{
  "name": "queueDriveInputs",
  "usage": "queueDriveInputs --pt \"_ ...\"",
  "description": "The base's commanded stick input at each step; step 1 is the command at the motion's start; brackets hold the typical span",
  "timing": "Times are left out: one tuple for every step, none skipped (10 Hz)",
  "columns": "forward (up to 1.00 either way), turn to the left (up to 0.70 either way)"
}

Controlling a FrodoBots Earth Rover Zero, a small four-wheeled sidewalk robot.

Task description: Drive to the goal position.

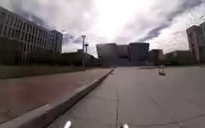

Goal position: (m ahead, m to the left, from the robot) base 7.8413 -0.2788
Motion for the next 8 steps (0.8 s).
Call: queueDriveInputs --pt "1.0 -0.21" --pt "1.0 -0.04" --pt "1.0 -0.01" --pt "1.0 -0.05" --pt "1.0 -0.25" --pt "1.0 -0.4" --pt "1.0 -0.4" --pt "1.0 -0.38"
